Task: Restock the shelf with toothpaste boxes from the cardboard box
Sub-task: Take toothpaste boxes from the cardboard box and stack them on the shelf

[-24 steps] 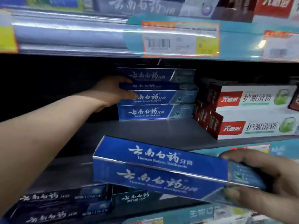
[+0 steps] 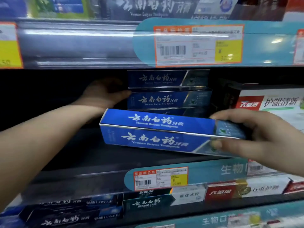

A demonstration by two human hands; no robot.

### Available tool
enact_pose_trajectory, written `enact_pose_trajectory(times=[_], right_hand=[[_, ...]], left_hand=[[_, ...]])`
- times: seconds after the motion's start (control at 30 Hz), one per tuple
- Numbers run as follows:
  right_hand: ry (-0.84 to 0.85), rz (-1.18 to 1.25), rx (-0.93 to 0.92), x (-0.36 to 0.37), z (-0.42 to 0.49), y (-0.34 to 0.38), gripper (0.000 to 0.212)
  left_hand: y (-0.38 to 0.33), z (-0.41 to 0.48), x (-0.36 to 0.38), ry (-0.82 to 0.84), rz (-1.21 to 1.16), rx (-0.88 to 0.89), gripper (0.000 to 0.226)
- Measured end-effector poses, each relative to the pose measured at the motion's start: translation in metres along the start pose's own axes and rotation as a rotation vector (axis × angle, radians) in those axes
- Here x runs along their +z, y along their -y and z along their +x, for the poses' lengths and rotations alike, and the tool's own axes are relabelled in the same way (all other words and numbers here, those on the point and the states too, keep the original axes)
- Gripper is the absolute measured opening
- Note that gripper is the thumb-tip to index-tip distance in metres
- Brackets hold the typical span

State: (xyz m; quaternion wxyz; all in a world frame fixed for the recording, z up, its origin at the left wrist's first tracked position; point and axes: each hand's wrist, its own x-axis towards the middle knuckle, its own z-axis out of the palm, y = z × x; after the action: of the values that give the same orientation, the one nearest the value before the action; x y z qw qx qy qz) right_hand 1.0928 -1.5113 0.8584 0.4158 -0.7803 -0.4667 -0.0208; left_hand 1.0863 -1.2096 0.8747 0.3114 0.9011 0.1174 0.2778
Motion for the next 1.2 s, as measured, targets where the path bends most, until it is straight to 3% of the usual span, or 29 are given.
enact_pose_trajectory(times=[0.07, 0.1, 0.23, 0.43, 0.67, 0.83, 1.07, 1.2], right_hand=[[0.032, -0.066, 0.031, -0.004, 0.012, -0.002, 0.049], [0.058, -0.109, 0.042, -0.005, 0.019, 0.001, 0.049], [0.168, -0.338, 0.120, -0.006, 0.032, -0.004, 0.035], [0.259, -0.454, 0.255, 0.004, 0.037, -0.012, 0.052], [0.202, -0.536, 0.273, 0.009, 0.033, -0.006, 0.062], [0.019, -0.587, 0.165, 0.011, 0.020, -0.004, 0.056], [-0.060, -0.681, 0.110, 0.028, 0.014, -0.015, 0.043], [0.064, -0.637, 0.311, 0.037, 0.025, -0.021, 0.054]], left_hand=[[0.005, -0.012, -0.011, 0.027, -0.120, -0.014, 0.015], [0.008, -0.017, -0.015, 0.073, -0.184, -0.030, 0.014], [0.021, -0.032, -0.031, 0.366, -0.217, -0.034, 0.059], [0.027, -0.056, -0.036, 0.562, -0.335, 0.107, 0.074], [0.022, -0.075, -0.031, 0.489, -0.114, 0.088, 0.085], [0.019, -0.073, -0.018, 0.348, -0.052, 0.040, 0.034], [0.007, -0.057, 0.004, 0.251, 0.040, 0.003, 0.041], [0.006, -0.045, 0.016, 0.162, 0.129, 0.006, 0.056]])
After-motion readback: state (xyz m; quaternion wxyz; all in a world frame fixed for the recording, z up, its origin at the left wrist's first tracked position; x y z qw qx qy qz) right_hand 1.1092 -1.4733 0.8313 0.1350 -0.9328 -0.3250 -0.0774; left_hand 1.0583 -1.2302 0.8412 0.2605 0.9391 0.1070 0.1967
